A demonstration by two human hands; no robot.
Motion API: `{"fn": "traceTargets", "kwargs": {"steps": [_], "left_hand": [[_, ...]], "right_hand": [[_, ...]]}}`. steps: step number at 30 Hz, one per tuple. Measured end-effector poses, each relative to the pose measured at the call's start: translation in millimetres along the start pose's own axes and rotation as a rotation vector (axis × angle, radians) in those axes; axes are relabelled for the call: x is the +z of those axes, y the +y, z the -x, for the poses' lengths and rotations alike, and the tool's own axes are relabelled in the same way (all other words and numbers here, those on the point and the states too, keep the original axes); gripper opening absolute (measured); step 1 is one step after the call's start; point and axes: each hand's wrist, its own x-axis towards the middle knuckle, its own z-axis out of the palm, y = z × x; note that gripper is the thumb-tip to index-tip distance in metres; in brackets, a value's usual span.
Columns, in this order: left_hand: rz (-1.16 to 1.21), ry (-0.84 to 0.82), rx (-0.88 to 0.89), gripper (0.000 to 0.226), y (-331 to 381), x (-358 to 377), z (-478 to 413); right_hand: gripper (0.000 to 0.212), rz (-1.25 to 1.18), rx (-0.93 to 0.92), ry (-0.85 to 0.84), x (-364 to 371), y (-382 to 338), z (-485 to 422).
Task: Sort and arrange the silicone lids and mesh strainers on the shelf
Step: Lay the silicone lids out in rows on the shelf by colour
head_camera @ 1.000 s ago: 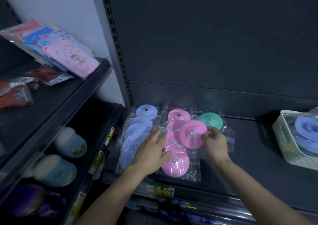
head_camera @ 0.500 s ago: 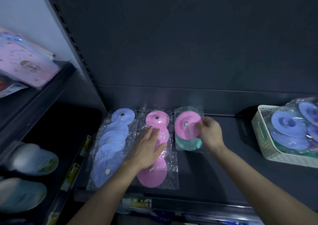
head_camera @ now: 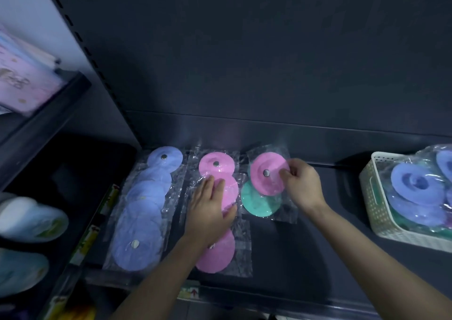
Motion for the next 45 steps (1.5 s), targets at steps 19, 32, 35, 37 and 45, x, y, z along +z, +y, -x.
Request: {"fn": "traceTargets", "kwargs": {"steps": [19,32,35,37,45], "left_hand": [[0.044,-0.007,-0.092,0.072,3,-6,-50],[0.129,0.117,-0.164,0.080,55,28,-48],[0.128,0.102,-0.155,0.080,66,31,-49],[0.133,0.093,-0.151,0.080,73,34,-50],[0.144,0.104,-0.140,0.078,108,48,-51]], "right_hand": [[0.010,-0.130,0.115,0.022,-20,24,-7],[0.010,-0.194,0.131,0.067,-45,41,-6],[0.009,-0.186,0.117,0.089,-52,46,-8],[0.007,-0.173,0.100,0.109,-57,47,-8],[0.006,-0.136,0.057,0.153,-83,53,-12]]}}
